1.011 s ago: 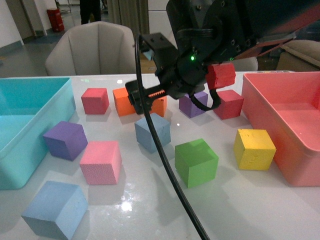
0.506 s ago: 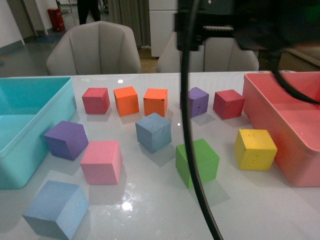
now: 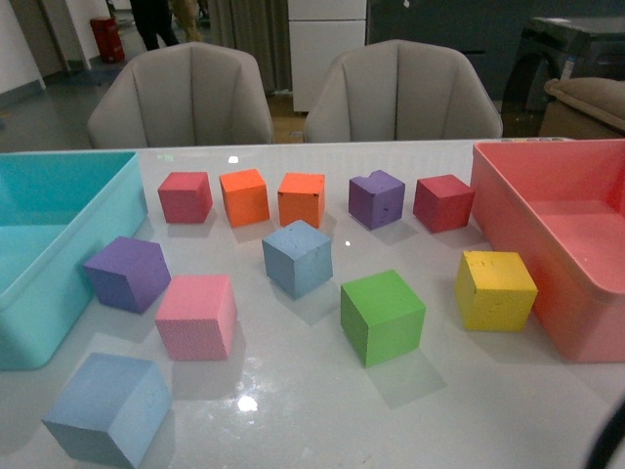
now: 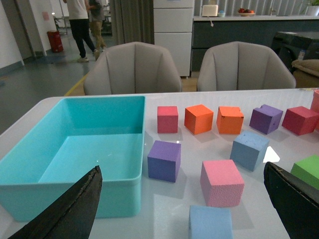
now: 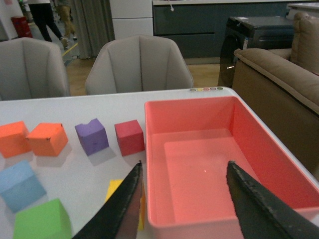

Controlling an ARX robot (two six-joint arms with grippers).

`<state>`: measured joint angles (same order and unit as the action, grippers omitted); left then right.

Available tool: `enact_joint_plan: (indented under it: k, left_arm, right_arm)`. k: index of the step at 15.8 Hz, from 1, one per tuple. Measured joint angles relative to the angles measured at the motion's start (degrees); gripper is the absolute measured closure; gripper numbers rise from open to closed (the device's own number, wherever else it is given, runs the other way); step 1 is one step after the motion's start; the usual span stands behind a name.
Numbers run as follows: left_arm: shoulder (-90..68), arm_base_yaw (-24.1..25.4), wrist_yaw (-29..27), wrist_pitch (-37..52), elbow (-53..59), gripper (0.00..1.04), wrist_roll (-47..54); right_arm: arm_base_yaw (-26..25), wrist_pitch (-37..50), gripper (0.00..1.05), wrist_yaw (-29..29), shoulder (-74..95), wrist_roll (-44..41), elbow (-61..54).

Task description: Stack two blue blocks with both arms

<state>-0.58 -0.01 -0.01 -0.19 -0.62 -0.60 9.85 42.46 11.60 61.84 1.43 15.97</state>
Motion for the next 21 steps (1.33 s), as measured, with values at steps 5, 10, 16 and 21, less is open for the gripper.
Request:
enact_joint_plan:
  k: [5,10,16,21]
  left_arm:
    - [0.0,0.0,0.0,0.0,0.02,0.07,0.0]
    - [0.0,0.0,0.02,0.0,0.02,0.07,0.0]
    - [0.0,0.0,0.02,0.0,0.0,0.07,0.0]
    - [0.0,0.0,0.02,0.0,0.0,0.07,0.0]
  right_arm:
    - [-10.23,-11.76,1.03,-10.93,-23.76,-1.2,-7.54]
    - [-9.86,-15.98,1.03,-11.43,-30.93,-1.27,-11.5]
    - [-9.86,-21.42,1.03,-11.43,-38.56,-1.27,-13.84]
    - [-9.86,-26.25,1.03,-11.43,-45.62,-1.27,-15.28]
